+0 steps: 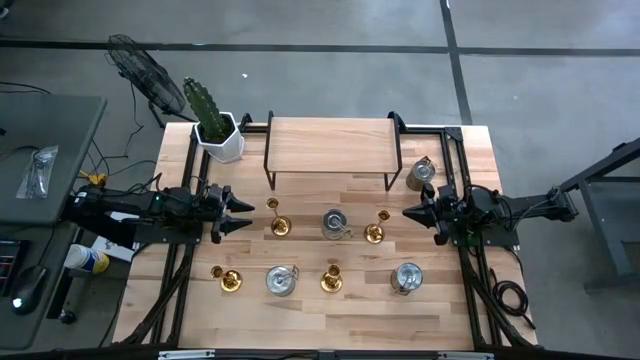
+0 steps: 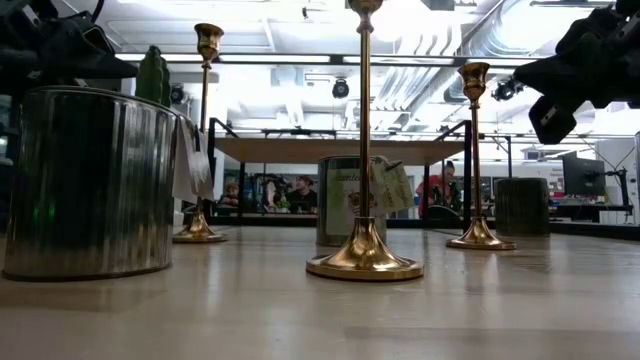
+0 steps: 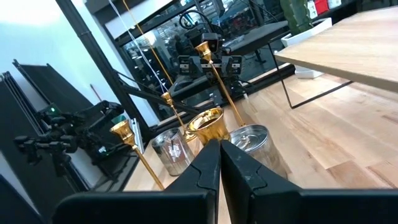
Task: Pick & Place candle stick holders
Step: Put the silver scented candle on the shelf
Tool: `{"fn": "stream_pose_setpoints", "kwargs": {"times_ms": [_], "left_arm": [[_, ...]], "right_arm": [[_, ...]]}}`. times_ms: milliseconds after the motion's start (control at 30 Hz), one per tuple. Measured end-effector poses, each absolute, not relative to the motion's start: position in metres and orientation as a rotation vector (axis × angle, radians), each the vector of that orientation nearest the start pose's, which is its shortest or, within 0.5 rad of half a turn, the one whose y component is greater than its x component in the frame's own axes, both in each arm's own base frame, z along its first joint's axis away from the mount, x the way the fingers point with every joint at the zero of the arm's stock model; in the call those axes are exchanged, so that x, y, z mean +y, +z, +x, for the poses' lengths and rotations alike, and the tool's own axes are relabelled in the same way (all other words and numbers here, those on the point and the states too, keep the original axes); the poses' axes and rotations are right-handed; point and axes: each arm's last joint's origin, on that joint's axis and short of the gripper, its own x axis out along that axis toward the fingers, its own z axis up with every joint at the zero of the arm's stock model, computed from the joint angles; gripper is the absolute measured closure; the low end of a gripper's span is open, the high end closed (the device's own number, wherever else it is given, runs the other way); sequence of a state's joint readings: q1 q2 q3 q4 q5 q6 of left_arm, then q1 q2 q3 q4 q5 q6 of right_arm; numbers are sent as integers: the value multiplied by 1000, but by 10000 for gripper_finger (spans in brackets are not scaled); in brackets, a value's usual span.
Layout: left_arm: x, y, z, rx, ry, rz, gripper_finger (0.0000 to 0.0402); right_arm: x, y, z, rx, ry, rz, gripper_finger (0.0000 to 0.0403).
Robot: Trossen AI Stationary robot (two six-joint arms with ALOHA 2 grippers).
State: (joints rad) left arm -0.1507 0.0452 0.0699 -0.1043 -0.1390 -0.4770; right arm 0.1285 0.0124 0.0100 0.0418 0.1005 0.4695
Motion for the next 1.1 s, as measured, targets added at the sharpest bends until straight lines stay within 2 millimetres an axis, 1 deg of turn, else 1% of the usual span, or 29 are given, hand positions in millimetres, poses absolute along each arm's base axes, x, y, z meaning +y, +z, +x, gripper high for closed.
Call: {"fn": "stream_pose_setpoints", "kwargs": {"times_ms": [267, 400, 533, 633, 900, 1100], "left_arm": [[-10, 174, 95, 80, 8, -465, 156], [-10, 174, 95, 80, 7, -465, 156], [-10, 174, 95, 80, 7, -465, 156], [-10, 174, 95, 80, 7, -465, 156], [-10, 174, 95, 80, 8, -465, 156], [-10, 174, 95, 80, 8, -465, 156]], "right_arm": [[10, 170, 97, -31, 39, 477, 398], [11, 170, 97, -14, 91, 477, 398], [11, 170, 97, -8, 72, 476, 398], [9, 175, 95, 43, 2, 469, 398], [-2, 207, 85, 153, -263, 455, 398], [-10, 224, 83, 232, -428, 618, 398]]}}
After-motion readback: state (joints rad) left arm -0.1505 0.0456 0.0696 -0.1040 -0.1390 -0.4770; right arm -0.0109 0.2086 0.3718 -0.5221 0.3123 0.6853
